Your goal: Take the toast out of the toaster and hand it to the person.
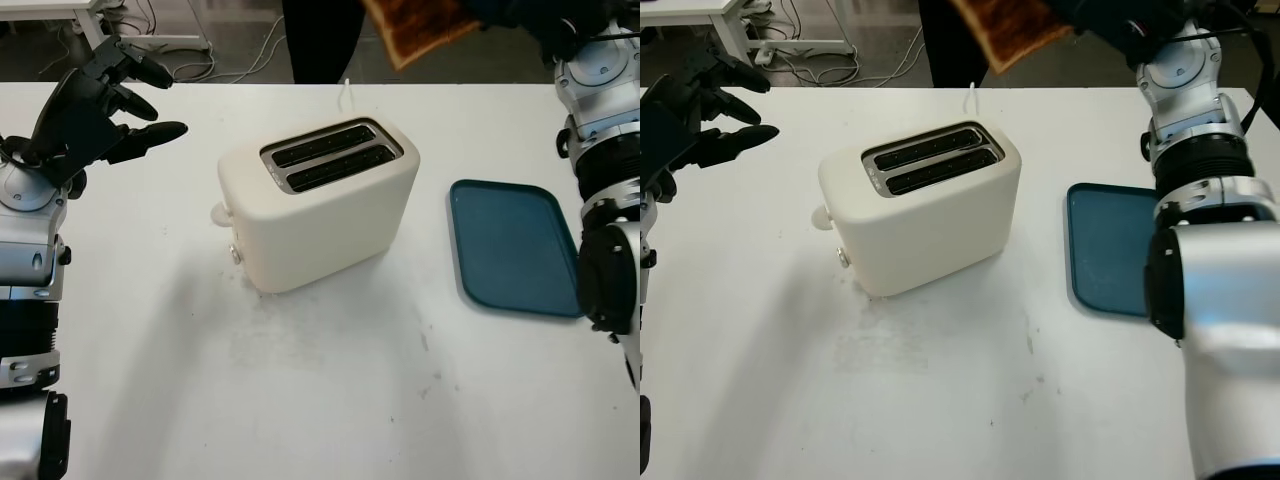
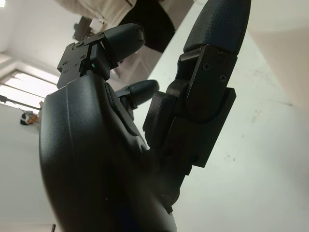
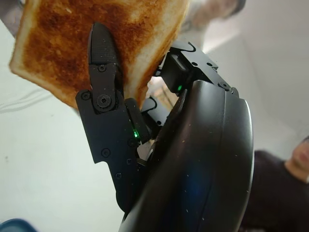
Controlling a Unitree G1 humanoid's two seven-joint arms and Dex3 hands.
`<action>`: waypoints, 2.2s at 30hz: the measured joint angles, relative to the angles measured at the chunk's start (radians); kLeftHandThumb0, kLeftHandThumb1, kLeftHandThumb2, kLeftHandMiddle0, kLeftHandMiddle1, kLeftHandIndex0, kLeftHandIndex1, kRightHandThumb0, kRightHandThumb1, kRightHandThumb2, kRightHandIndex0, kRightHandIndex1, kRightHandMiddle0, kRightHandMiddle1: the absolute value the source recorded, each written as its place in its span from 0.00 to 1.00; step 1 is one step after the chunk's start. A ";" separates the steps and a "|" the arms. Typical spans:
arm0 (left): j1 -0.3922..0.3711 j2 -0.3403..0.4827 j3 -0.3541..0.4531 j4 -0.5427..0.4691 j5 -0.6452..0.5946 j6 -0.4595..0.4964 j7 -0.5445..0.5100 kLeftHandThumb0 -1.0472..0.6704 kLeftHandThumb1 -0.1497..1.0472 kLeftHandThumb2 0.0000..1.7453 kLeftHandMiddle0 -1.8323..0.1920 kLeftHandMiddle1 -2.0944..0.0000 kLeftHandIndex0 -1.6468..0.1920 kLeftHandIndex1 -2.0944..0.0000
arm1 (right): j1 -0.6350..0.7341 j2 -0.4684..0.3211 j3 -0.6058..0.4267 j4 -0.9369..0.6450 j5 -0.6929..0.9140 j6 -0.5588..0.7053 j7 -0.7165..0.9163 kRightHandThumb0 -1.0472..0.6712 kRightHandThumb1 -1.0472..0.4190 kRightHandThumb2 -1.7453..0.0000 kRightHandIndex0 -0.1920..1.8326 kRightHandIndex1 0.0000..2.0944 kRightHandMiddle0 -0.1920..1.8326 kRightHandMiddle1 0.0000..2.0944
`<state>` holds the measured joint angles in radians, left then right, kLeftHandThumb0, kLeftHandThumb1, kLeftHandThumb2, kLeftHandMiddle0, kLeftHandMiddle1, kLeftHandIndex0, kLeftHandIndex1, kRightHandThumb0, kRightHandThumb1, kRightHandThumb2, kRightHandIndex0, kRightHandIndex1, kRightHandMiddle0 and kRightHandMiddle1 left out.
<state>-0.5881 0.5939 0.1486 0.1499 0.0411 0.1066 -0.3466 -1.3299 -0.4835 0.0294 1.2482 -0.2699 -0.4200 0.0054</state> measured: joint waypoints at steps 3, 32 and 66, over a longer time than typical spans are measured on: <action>0.000 0.000 0.000 0.001 0.000 0.000 0.000 0.00 0.88 0.00 0.91 0.23 0.89 0.27 | 0.005 0.019 -0.015 0.031 0.006 0.059 -0.056 0.43 0.09 0.79 0.51 0.83 0.40 0.83; 0.000 -0.001 0.000 0.004 -0.002 -0.015 0.001 0.00 0.87 0.00 0.91 0.22 0.90 0.26 | 0.128 0.121 -0.095 0.093 0.061 0.331 -0.191 0.48 0.09 0.80 0.44 0.83 0.26 0.83; 0.000 -0.001 0.002 0.012 -0.006 -0.024 -0.001 0.00 0.87 0.00 0.91 0.22 0.89 0.26 | 0.147 0.133 -0.081 0.093 0.053 0.333 -0.174 0.50 0.09 0.81 0.47 0.83 0.32 0.83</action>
<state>-0.5878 0.5925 0.1507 0.1624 0.0349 0.0829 -0.3479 -1.1832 -0.3504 -0.0513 1.3409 -0.2173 -0.0867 -0.1685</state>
